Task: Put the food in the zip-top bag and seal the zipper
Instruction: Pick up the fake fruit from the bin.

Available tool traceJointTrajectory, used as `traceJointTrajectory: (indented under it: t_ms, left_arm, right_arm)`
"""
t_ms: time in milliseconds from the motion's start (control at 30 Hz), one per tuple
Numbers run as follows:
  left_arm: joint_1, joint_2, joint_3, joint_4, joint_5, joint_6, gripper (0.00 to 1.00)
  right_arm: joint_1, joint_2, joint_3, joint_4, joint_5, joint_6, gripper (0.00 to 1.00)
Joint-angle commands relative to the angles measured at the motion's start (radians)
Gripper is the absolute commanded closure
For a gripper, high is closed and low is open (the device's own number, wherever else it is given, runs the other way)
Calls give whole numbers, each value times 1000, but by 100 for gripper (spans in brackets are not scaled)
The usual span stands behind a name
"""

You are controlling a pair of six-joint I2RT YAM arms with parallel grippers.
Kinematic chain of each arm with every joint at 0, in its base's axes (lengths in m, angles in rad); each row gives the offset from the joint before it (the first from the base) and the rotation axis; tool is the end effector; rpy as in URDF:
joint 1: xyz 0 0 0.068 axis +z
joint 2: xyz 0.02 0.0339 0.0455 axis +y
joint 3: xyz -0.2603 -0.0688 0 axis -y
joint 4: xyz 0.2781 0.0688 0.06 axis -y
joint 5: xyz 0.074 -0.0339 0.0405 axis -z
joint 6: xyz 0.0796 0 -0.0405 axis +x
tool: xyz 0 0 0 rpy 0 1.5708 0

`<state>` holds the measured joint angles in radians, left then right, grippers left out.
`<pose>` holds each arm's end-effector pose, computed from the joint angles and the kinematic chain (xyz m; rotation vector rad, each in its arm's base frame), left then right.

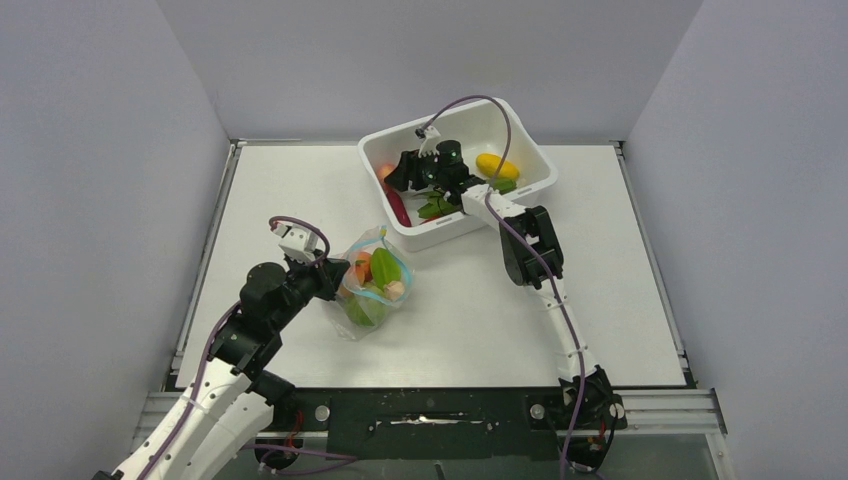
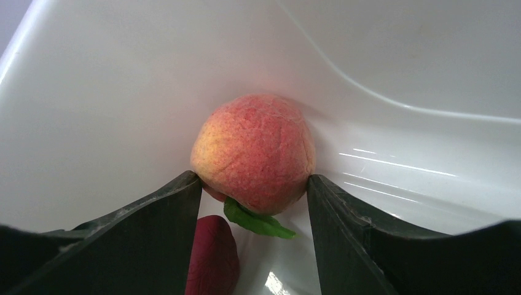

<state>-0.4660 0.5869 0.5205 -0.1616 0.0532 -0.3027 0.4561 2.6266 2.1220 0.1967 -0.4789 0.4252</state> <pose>0.2074 -0.1090 0.2644 0.1886 1.8288 -0.5929 0.5735 0.3222 0.1159 -0.3783 1.9446 1.0390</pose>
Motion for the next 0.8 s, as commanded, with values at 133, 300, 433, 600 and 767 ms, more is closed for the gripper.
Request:
traceJointTrajectory:
  t_ms: [133, 300, 433, 600, 767]
  left_arm:
    - [-5, -11, 13, 52, -4, 10, 100]
    - [-5, -16, 14, 51, -2, 5, 100]
    - [-5, -22, 13, 54, -2, -1, 100]
    - [-5, -26, 12, 54, -1, -7, 100]
    - [-5, -34, 12, 47, -9, -13, 100]
  right_arm:
    - [-31, -136, -97, 155, 5, -62, 67]
    - [-39, -166, -100, 159, -17, -62, 68]
    - [-39, -203, -138, 160, -25, -69, 69]
    - [-36, -263, -195, 175, -24, -67, 70]
    - [-36, -337, -283, 195, -26, -65, 70]
